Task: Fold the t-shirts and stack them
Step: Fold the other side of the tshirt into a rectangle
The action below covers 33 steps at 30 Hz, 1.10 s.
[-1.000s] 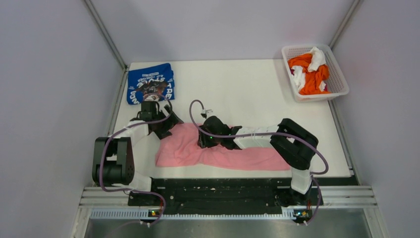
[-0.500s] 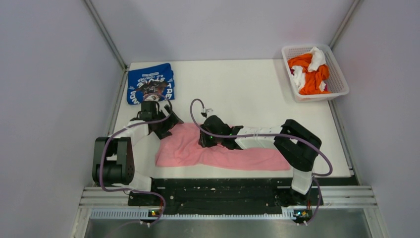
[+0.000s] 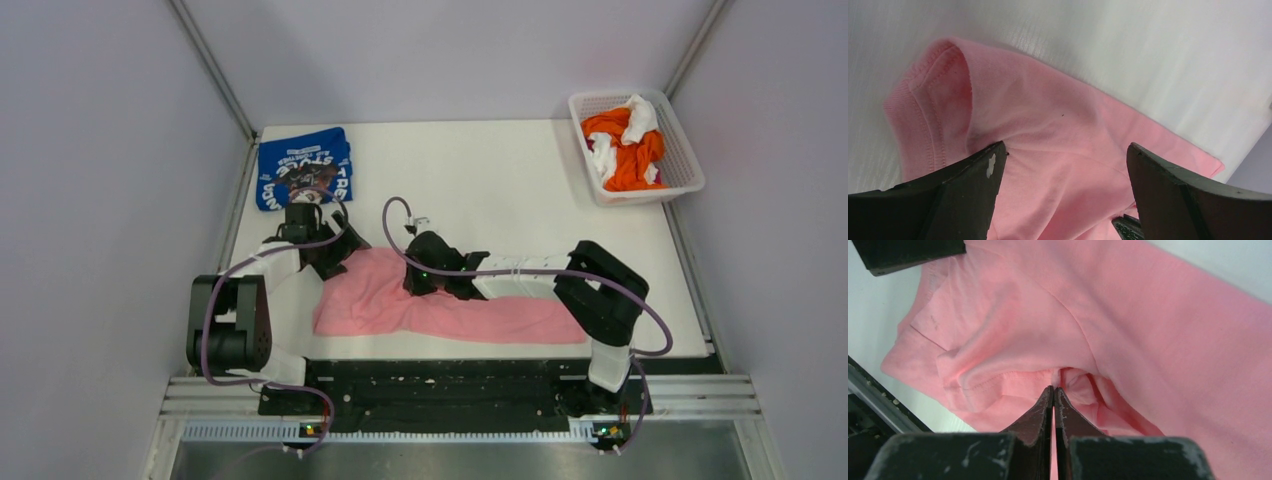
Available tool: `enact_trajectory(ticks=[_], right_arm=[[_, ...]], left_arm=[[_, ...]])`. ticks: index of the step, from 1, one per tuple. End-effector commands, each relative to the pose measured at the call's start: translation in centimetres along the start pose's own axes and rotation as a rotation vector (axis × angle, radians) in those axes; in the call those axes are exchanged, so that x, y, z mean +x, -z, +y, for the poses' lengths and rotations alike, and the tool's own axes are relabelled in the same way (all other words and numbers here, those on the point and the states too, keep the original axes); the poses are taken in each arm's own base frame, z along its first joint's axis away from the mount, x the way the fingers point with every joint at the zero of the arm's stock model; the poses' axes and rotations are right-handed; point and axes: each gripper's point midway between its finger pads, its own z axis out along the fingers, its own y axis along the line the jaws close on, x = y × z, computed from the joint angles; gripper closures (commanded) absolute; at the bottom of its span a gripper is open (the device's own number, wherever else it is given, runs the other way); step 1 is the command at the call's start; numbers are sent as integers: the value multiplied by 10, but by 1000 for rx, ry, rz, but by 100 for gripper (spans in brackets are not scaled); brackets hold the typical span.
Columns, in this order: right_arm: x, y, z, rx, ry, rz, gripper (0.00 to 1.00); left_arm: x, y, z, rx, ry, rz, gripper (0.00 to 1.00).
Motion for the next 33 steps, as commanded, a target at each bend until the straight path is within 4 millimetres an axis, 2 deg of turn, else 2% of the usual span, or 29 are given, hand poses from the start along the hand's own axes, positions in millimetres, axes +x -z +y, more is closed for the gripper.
enact_trajectory(ticks=[1,10,14,20,27,30,33], right_arm=[[-15,15,16,-9,-5,-31,100],[-5,36,17,-34,-41,13,100],[3,36,11,-17,-48,31,100],[22,40,19,-72,-113,109,100],[37,46,3,-10,-140,142,100],[39,43,2,-12,-142,140,95],[31,45,0,-1,-137,107,88]], left_arm=[[3,-6,20,-84,-3,14,5],[2,-8,26,-117,0,13,6],[2,-9,26,-118,0,15,6],[1,-7,28,-133,-1,7,6],[0,-7,29,-140,-3,7,6],[0,-6,27,-135,-7,10,6],[1,-5,29,-143,-10,11,6]])
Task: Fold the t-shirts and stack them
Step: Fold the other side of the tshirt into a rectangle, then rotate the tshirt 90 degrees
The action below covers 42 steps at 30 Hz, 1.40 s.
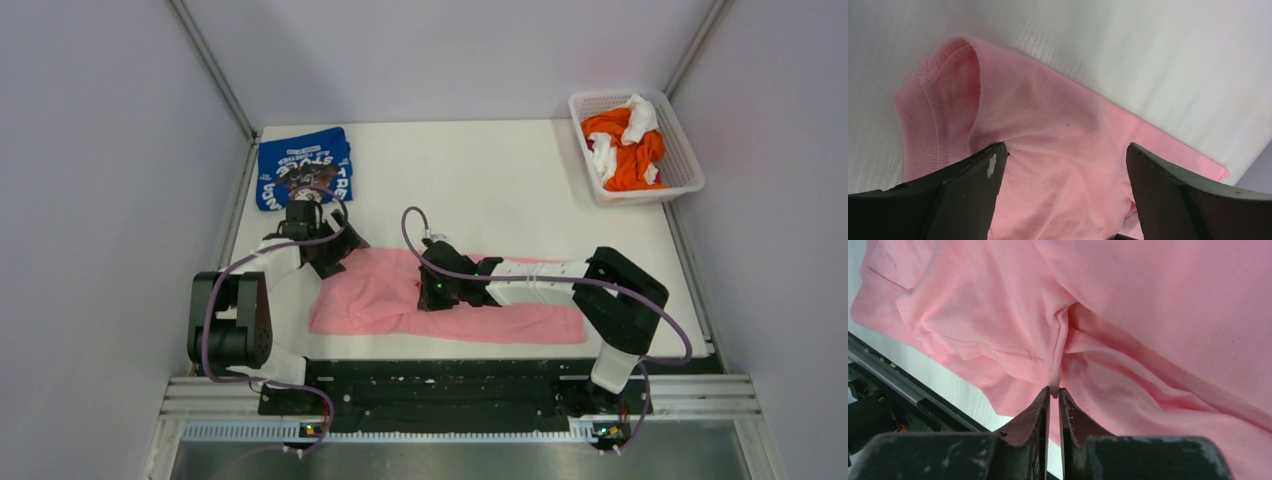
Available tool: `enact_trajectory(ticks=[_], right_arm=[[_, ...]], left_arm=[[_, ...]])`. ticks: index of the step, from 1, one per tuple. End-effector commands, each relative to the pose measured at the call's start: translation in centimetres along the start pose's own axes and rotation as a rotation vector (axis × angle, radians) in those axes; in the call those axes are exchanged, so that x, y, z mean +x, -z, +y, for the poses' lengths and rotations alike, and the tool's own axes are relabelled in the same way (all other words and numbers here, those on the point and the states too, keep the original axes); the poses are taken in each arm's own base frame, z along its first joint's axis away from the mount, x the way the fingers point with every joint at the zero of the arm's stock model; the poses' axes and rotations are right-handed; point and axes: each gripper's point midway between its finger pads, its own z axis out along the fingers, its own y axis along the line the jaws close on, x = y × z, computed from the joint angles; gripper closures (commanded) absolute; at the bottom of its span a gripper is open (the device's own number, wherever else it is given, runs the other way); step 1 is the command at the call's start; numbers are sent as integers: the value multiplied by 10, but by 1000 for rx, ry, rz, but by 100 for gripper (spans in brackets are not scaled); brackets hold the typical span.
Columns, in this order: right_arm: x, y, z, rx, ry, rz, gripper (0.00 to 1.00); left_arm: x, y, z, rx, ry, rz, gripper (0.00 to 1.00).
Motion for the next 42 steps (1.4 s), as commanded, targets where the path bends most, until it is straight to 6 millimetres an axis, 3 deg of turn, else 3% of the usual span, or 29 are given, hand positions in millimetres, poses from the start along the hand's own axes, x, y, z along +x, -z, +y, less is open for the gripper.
enact_trajectory(ticks=[1,4,6,8,9,12,17,19,22,27,30,36,39,42], right_arm=[[-17,19,19,-51,6,-76,82],[-32,36,18,-40,33,-153,50],[-49,51,7,17,33,-241,33],[-64,69,-11,99,19,-326,4],[-69,76,-22,140,7,-357,2],[-79,90,-62,227,-48,-382,1],[-75,102,-131,287,-173,-359,1],[-73,106,-155,336,-206,-377,1],[-69,110,-182,424,-232,-404,1],[-63,96,-191,437,-242,-388,1],[-58,85,-193,428,-235,-365,1],[-42,77,-204,444,-216,-307,1],[-29,74,-196,383,-223,-264,1],[-10,71,-186,299,-227,-205,1]], left_arm=[[5,-4,25,-111,-14,15,6],[4,-3,24,-108,-21,20,6],[4,-3,22,-105,-21,23,6],[4,-3,21,-100,-20,28,6],[3,-2,20,-97,-18,26,6],[-2,4,14,-94,-21,15,2],[-11,37,-16,-75,-83,-63,1],[-2,49,-29,-57,-114,-83,1],[27,57,-45,-12,-152,-65,1],[69,39,-42,45,-116,17,1],[74,23,-32,4,-100,49,1],[62,-25,-31,-98,-79,98,1],[40,-52,-44,-154,-71,88,1],[19,-81,-78,-144,-65,103,1]])
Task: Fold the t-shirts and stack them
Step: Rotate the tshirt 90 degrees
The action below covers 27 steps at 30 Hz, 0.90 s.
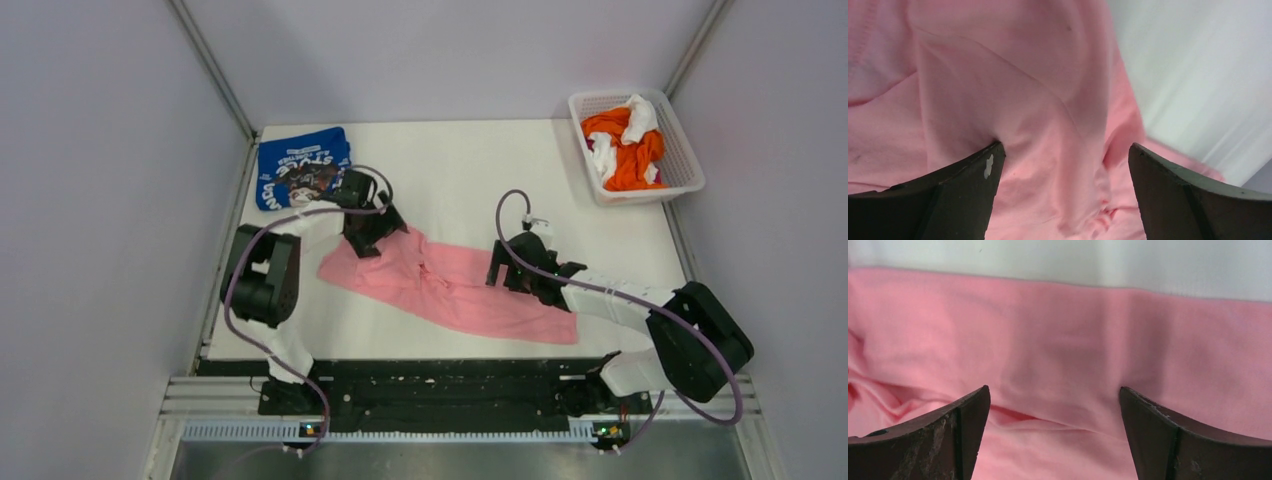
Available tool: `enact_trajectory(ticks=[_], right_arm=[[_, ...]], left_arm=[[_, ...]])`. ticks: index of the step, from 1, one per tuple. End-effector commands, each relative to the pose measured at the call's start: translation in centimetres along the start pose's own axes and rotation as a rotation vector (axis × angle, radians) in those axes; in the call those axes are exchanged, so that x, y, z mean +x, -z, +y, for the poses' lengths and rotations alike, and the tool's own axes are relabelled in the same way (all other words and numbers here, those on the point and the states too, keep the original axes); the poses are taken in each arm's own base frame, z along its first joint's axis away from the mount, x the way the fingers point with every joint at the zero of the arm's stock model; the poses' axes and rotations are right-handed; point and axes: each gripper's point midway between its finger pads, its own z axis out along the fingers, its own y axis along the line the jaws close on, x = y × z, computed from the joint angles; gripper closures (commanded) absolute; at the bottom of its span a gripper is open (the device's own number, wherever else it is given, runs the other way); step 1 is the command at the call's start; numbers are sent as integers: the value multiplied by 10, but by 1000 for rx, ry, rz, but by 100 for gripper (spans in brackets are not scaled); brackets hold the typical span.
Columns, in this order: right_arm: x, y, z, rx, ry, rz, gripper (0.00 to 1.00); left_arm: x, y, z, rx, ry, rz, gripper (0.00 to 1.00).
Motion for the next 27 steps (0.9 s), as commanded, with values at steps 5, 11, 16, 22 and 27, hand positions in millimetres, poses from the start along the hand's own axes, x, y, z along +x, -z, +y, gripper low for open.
enact_trajectory(ticks=[5,11,16,22,27], right_arm=[[62,25,21,-259,23,230,1],[87,45,71,-500,156,313,1],[106,71,122,-736,264,372,1],[108,74,133,-765,294,361,1],[91,81,136,-758,288,294,1]], left_arm=[[-72,-84,-111,66,-59,-64,1],[-101,-144,-221,314,-30,-73,1],[-133,-165,-264,570,99,-184,1],[-153,-175,-274,677,174,-232,1],[-182,-160,-270,695,188,-286,1]])
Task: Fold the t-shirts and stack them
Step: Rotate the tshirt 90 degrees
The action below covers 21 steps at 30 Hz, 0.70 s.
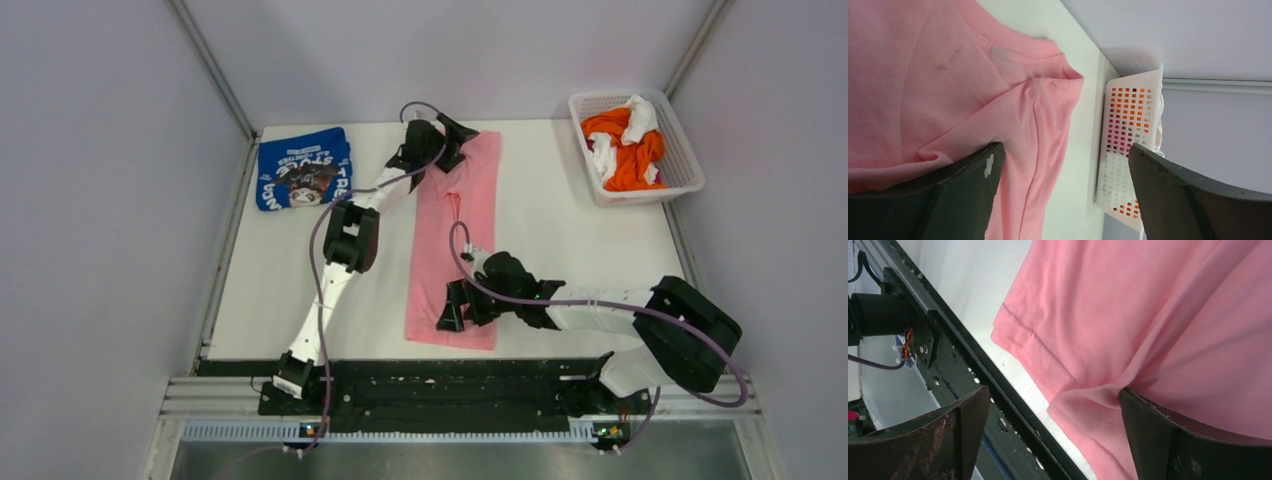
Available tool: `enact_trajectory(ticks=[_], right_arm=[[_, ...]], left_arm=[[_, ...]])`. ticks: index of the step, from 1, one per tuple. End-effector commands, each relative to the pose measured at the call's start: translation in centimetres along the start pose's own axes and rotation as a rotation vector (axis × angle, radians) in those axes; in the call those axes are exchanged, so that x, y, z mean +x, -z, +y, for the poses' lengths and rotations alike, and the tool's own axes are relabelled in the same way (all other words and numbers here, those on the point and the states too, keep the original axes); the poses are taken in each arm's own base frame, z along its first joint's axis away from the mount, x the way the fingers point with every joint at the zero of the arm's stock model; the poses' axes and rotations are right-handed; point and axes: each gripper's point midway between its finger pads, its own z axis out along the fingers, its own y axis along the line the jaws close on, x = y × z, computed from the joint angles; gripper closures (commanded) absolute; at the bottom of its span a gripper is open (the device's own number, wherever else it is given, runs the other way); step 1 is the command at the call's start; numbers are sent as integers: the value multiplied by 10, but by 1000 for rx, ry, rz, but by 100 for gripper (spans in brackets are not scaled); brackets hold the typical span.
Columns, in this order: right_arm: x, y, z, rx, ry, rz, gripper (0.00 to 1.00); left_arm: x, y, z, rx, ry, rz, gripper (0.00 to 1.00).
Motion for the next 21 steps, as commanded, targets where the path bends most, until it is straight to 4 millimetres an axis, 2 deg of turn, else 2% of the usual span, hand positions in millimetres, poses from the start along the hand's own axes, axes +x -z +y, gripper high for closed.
enact_trajectory(ticks=[1,4,8,11,14,16,19,21], right_arm=[[-18,11,19,-30,38,-52,1],[-37,25,22,0,39,-143,1],[-66,53,21,76,28,-298,1],[-74,70,20,90,-4,-374,1],[-71,85,4,173,-63,-409,1],[-68,94,-5,213,-108,-429,1],[-61,106,-16,244,-181,-448,1],[-56,110,-21,252,-208,-456,1]], left_arm=[[-46,3,21,-34,1,-105,1],[-58,16,-21,28,-63,-106,1],[-64,53,-111,155,-237,-86,1],[-60,93,-172,235,-367,-59,1],[-46,135,-212,270,-469,-24,1],[-28,174,-239,282,-531,15,1],[7,219,-215,172,-584,81,1],[32,251,-191,116,-611,80,1]])
